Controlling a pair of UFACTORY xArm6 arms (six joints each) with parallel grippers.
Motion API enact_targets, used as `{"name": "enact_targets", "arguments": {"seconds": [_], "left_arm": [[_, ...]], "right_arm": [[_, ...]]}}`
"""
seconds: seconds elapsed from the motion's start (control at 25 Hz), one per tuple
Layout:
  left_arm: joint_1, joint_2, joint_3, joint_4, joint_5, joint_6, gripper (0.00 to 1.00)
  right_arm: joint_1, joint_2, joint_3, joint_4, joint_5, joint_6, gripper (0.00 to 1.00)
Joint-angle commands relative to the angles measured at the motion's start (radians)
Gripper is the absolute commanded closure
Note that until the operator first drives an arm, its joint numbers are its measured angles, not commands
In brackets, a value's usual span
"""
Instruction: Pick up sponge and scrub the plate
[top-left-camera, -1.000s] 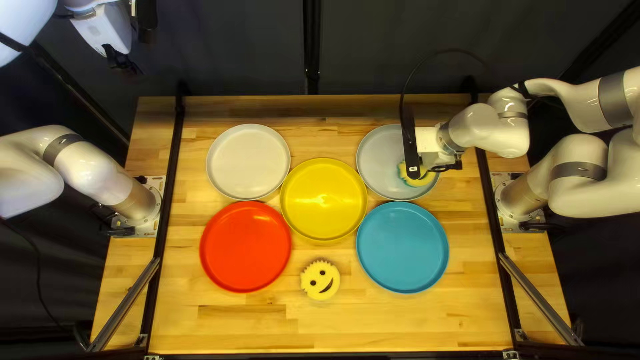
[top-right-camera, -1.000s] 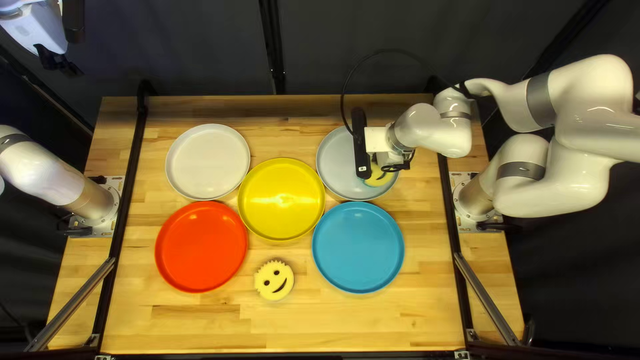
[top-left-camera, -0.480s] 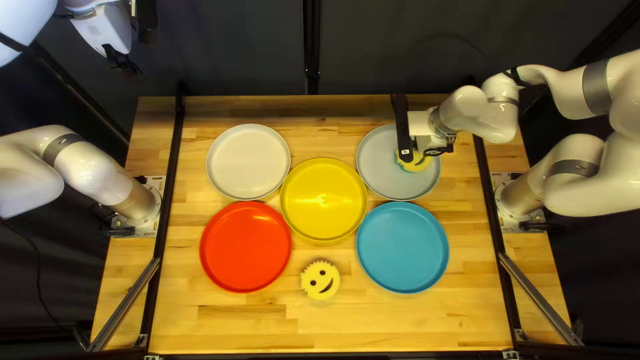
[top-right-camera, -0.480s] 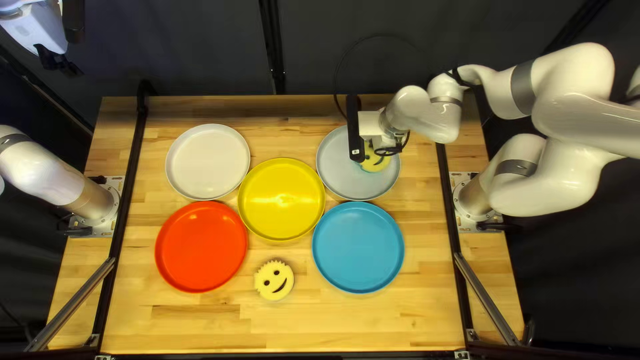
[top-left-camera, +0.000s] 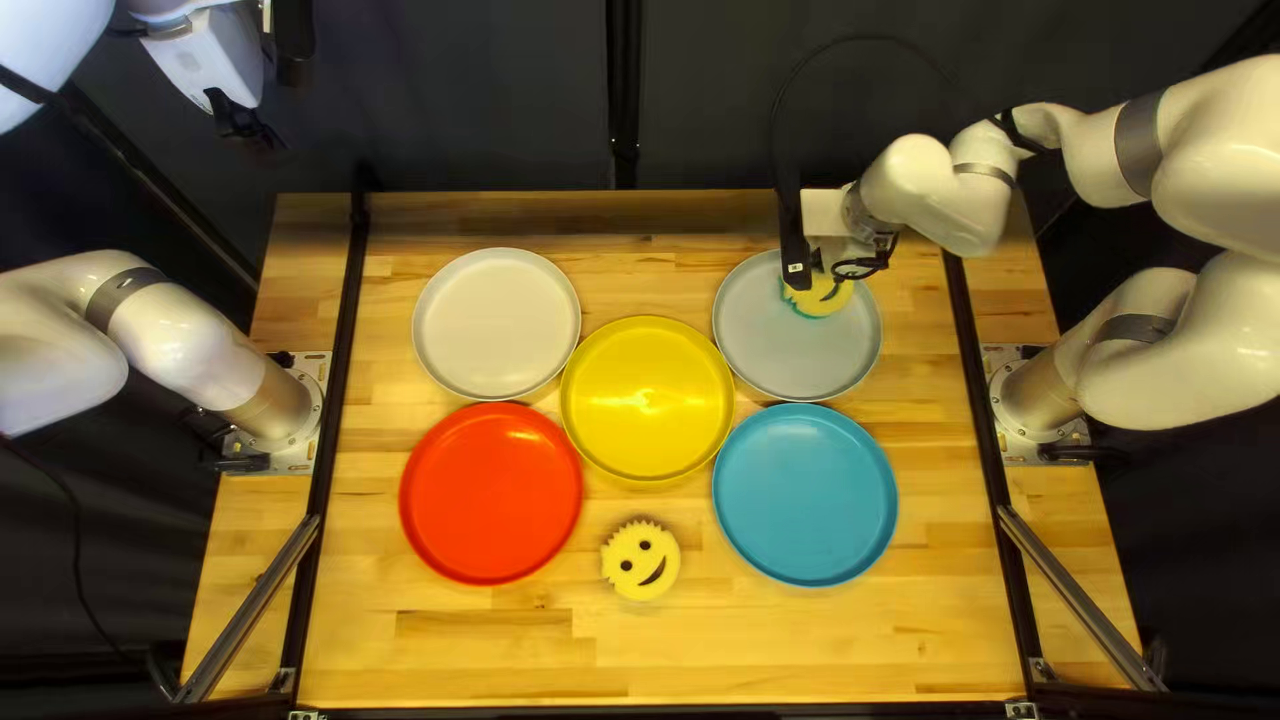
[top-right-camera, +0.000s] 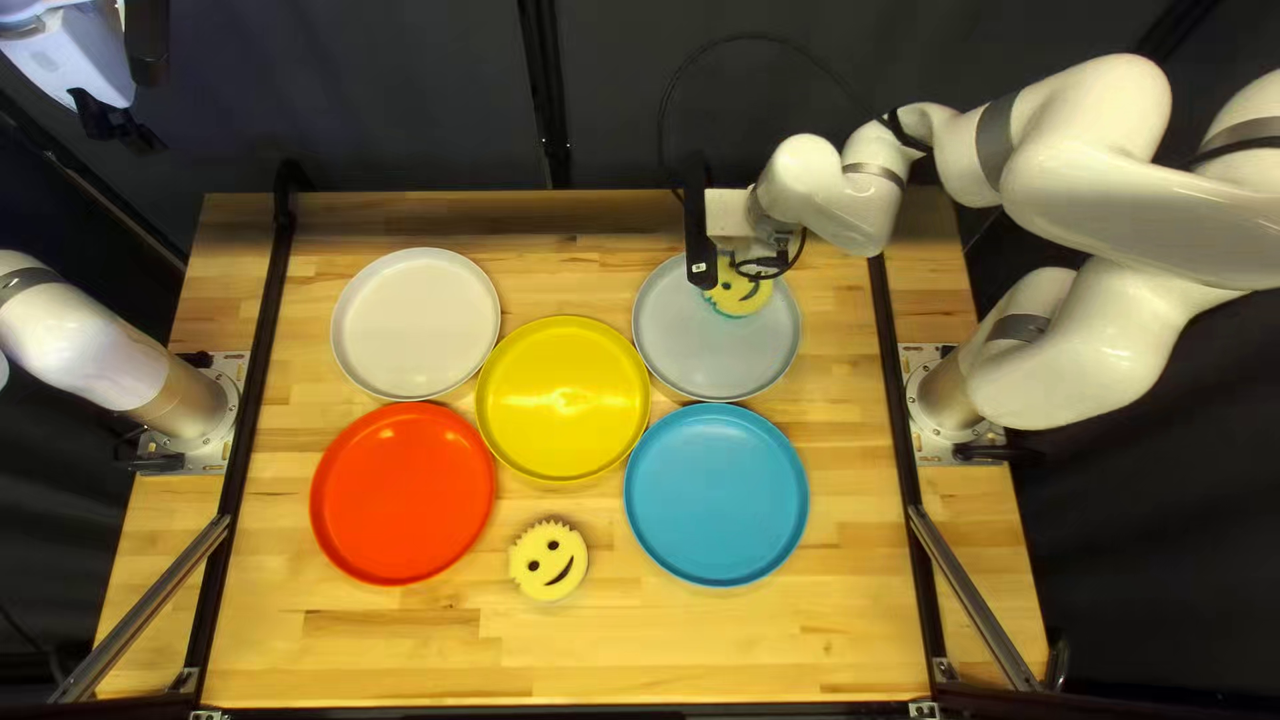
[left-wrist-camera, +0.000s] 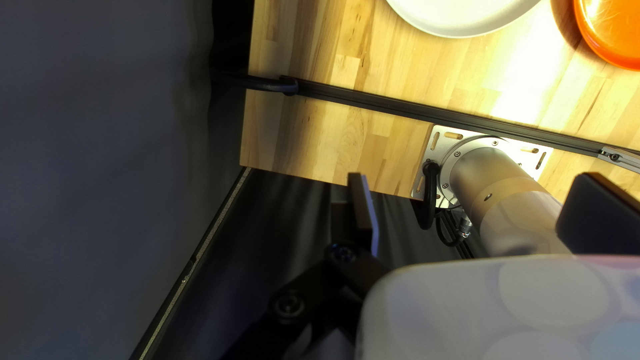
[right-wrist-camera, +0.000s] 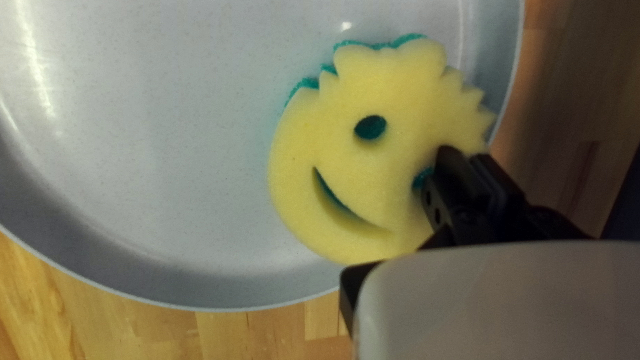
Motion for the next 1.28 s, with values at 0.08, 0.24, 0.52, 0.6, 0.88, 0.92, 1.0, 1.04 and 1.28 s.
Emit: {"name": "enact_targets", "arguments": {"seconds": [0.08, 0.24, 0.52, 0.6, 0.88, 0.92, 1.0, 1.04, 1.28], "left_arm": [[0.000, 0.000, 0.000, 0.000, 0.000, 0.000, 0.00], [0.000, 0.000, 0.000, 0.000, 0.000, 0.000, 0.00], [0.000, 0.000, 0.000, 0.000, 0.000, 0.000, 0.00], [0.000, 0.000, 0.000, 0.000, 0.000, 0.000, 0.00], [0.000, 0.000, 0.000, 0.000, 0.000, 0.000, 0.00], [0.000, 0.000, 0.000, 0.000, 0.000, 0.000, 0.00], [0.000, 0.000, 0.000, 0.000, 0.000, 0.000, 0.00], [0.000, 0.000, 0.000, 0.000, 0.000, 0.000, 0.00], [0.000, 0.000, 0.000, 0.000, 0.000, 0.000, 0.00]], "right_arm": [[0.093, -0.049, 0.035, -0.030, 0.036, 0.122, 1.00], [0.162, -0.058, 0.044, -0.030, 0.060, 0.199, 1.00], [0.234, -0.052, 0.035, -0.009, 0.082, 0.256, 1.00], [0.241, -0.034, 0.020, 0.002, 0.083, 0.259, 1.00], [0.134, 0.069, -0.059, 0.084, 0.059, 0.139, 1.00], [0.111, 0.084, -0.076, 0.089, 0.062, 0.121, 1.00], [0.073, 0.112, -0.106, 0.095, 0.065, 0.090, 1.00], [0.055, 0.124, -0.118, 0.099, 0.066, 0.076, 1.00], [-0.003, 0.161, -0.171, 0.094, 0.080, 0.044, 1.00]]}}
